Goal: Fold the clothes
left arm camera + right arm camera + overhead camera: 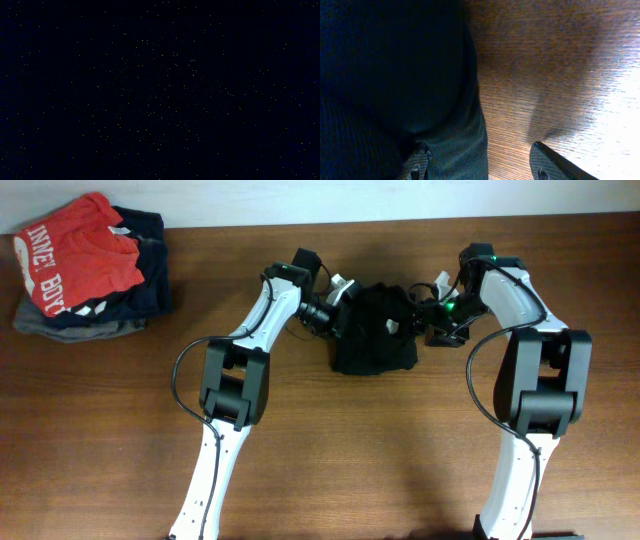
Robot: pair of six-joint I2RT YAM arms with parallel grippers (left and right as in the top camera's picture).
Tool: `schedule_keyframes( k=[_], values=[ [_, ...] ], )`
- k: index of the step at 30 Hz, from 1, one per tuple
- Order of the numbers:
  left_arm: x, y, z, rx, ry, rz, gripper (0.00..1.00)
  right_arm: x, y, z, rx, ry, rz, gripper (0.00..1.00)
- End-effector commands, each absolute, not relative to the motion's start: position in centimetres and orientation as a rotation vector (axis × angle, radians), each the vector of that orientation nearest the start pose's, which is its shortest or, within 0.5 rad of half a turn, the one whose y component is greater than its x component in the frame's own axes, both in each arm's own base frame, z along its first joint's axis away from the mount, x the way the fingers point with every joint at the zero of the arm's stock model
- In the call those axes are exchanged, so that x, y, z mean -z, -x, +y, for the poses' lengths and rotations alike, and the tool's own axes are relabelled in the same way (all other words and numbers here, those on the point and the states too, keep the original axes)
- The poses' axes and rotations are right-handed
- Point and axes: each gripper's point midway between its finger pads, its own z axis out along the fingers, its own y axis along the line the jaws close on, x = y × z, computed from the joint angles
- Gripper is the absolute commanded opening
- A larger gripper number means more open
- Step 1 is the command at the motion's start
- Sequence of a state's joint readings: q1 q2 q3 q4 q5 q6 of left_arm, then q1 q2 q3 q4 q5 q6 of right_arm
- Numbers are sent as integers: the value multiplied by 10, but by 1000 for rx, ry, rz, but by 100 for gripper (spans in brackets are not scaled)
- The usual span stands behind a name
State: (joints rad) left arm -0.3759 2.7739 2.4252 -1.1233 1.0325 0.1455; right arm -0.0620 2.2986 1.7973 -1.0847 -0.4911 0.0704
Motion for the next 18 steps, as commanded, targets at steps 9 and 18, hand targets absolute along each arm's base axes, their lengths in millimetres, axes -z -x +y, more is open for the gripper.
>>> schedule_keyframes(
  k=[9,18],
  values=[
    [-4,-437,-334,1556,-790,2675,0,-27,-445,59,-773,-166,3033,70],
    [-13,-450,-329,1517,-789,2645,0,-21,-443,50,-684,-172,3061,71]
  ],
)
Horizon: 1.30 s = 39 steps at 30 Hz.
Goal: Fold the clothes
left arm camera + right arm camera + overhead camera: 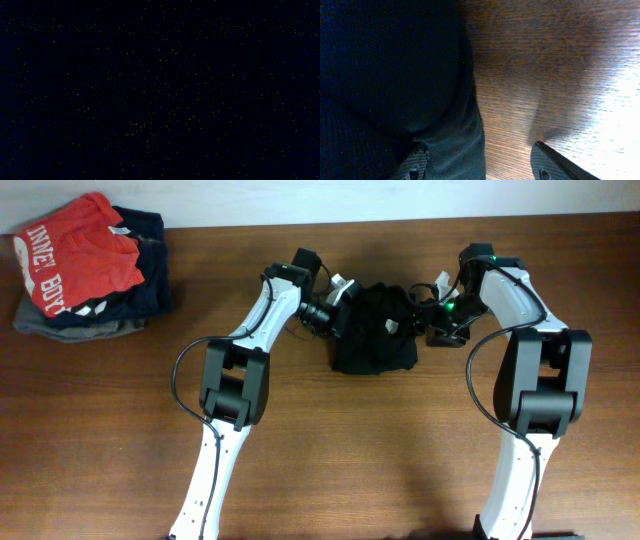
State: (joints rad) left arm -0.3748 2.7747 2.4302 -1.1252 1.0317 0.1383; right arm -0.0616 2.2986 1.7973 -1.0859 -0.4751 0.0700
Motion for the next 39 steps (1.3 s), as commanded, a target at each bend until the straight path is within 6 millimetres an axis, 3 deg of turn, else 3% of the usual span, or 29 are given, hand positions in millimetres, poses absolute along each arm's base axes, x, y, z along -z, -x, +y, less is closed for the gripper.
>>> schedule_keyframes(
  k=[1,7,13,17,18,26,35,37,39],
  values=[
    [-15,-453,-327,1499,-787,2645,0,-21,-443,49,-679,-173,3063,71],
    [-23,-479,-309,1319,-776,2650,0,-21,-443,49,-674,-172,3063,71],
    [-42,-522,-267,1069,-680,2649,0,-18,-442,42,-612,-174,3077,72],
    [-55,-552,-226,898,-602,2627,0,-17,-440,41,-595,-177,3089,72],
    [-58,-564,-207,825,-563,2623,0,-17,-439,41,-596,-178,3093,72],
    [-78,-607,-121,605,-397,2561,0,-17,-438,41,-597,-180,3097,72],
    [-139,-638,-41,470,-267,2394,0,-17,-434,41,-597,-187,3115,72],
    [-171,-638,-11,421,-225,2330,0,-16,-434,38,-570,-187,3121,72],
    [-189,-637,6,394,-199,2301,0,-16,-434,38,-571,-187,3121,72]
  ],
)
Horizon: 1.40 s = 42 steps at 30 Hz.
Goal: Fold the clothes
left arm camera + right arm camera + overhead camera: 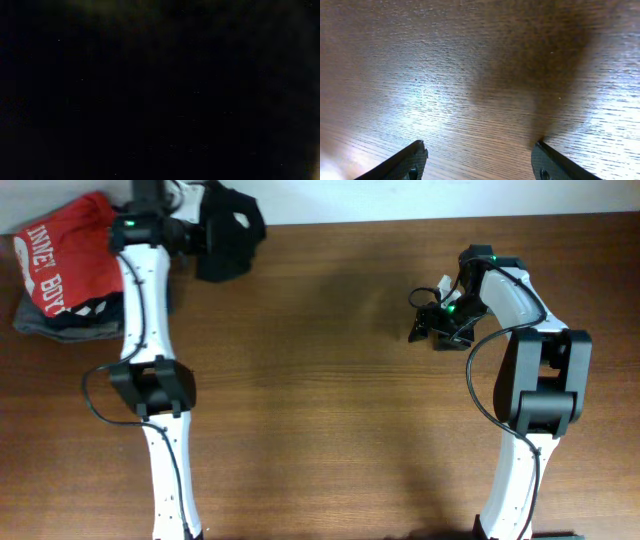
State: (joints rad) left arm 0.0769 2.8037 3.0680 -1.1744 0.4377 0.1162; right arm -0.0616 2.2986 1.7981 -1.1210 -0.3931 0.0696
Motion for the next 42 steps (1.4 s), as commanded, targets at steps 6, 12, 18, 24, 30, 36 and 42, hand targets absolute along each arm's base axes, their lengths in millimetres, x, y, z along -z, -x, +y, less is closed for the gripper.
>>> schedule_keyframes(
  k=[6,12,18,24,30,36,42],
  values=[
    [-231,-629,69,270,-59,2245,0,-16,-432,38,-571,-189,3126,73],
    [-239,-618,132,230,113,2230,0,-16,-428,38,-574,-195,3143,73],
    [-240,-606,182,210,257,2212,0,-16,-427,38,-576,-197,3149,73],
    [-237,-591,223,192,368,2204,1,-17,-427,38,-577,-210,3150,73],
    [-217,-580,251,172,445,2242,12,-17,-423,39,-579,-214,3163,73],
    [-191,-572,266,176,507,2294,99,-17,-420,39,-587,-219,3175,74],
    [-194,-567,276,156,529,2287,99,-18,-416,40,-597,-226,3189,74]
  ],
)
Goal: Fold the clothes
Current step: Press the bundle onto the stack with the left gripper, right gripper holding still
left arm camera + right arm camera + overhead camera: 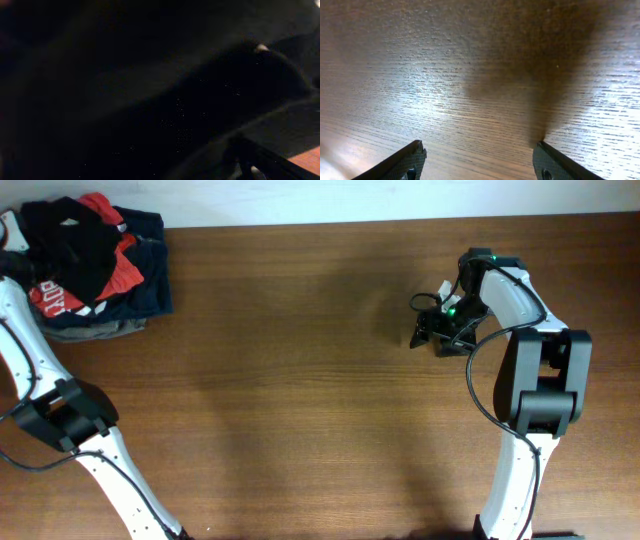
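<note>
A black garment (72, 232) lies crumpled on top of the clothes pile (130, 300), over the red printed shirt (55, 298). My left arm (12, 290) runs up the frame's left edge to the pile, where its gripper is hidden. Black cloth (150, 90) fills the left wrist view. My left gripper (160, 167) shows one finger (257, 161) far to the right, so the jaws stand wide. My right gripper (479, 161) (424, 332) is open over bare wood with nothing between its fingers.
The wooden table (300, 380) fills the overhead view, with a white wall strip along its back edge. The clothes pile sits in the back left corner. Both arm bases stand at the front of the table.
The black garment was hanging in my left gripper beside the pile; now it rests on top of the pile, with the left arm further left. My right gripper stays open in place.
Both grippers were at the black garment in the table's back middle, left and right of it. Later the left one held it up at the back left, with the right open over bare wood. Now the garment lies on the pile.
</note>
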Robot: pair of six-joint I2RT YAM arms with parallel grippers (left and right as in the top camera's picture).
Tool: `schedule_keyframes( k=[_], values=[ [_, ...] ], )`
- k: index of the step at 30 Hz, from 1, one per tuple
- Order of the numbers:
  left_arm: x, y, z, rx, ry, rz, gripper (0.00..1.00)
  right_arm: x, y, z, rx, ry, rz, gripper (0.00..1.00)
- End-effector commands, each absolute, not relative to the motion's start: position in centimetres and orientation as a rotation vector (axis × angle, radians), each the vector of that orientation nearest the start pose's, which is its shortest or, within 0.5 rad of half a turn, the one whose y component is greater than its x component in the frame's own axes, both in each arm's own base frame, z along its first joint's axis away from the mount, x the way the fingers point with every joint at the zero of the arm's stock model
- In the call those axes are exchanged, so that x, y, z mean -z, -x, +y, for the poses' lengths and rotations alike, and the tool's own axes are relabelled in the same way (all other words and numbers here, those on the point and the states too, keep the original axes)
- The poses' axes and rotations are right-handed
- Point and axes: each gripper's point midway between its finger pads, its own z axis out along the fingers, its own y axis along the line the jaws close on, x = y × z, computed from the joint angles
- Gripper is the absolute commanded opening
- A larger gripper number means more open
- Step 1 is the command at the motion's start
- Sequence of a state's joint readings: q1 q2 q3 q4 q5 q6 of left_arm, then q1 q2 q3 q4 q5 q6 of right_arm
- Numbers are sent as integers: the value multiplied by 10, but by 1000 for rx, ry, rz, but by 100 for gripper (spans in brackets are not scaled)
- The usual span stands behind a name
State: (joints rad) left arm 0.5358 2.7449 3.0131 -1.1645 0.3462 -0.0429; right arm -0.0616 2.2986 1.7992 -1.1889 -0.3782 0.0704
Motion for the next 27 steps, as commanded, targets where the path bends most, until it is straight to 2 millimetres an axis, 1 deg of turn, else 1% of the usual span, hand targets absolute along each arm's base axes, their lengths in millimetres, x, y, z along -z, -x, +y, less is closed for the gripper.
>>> schedule_keyframes(
  k=[1,4,7,10,13,15,16,17,18,19,20,21,24,27],
  values=[
    [-198,-566,275,154,527,2285,99,-18,-416,40,-598,-226,3191,74],
    [-212,-561,272,156,536,2273,99,-18,-416,40,-598,-227,3192,74],
    [-235,-553,268,149,545,2251,99,-18,-416,40,-598,-227,3192,74],
    [-253,-541,268,124,605,2237,99,-18,-416,40,-598,-227,3192,74],
    [-264,-530,267,111,661,2234,99,-18,-416,40,-598,-227,3192,74],
    [-269,-528,265,110,660,2233,99,-18,-416,41,-598,-226,3191,74],
    [-271,-528,265,108,657,2228,95,-18,-416,40,-598,-226,3191,74],
    [-274,-529,266,98,653,2218,80,-18,-416,40,-598,-226,3191,74],
    [-276,-531,268,83,650,2208,58,-18,-416,40,-598,-226,3191,74],
    [-280,-534,270,62,643,2188,31,-18,-416,40,-598,-226,3191,74],
    [-284,-538,272,41,635,2165,12,-18,-416,40,-598,-226,3191,75],
    [-288,-543,274,21,626,2144,1,-18,-416,40,-597,-226,3190,75],
    [-298,-557,275,-35,601,2085,0,-18,-418,41,-599,-224,3184,75],
    [-299,-574,275,-89,588,2047,0,-19,-419,43,-627,-224,3175,74]
  ],
)
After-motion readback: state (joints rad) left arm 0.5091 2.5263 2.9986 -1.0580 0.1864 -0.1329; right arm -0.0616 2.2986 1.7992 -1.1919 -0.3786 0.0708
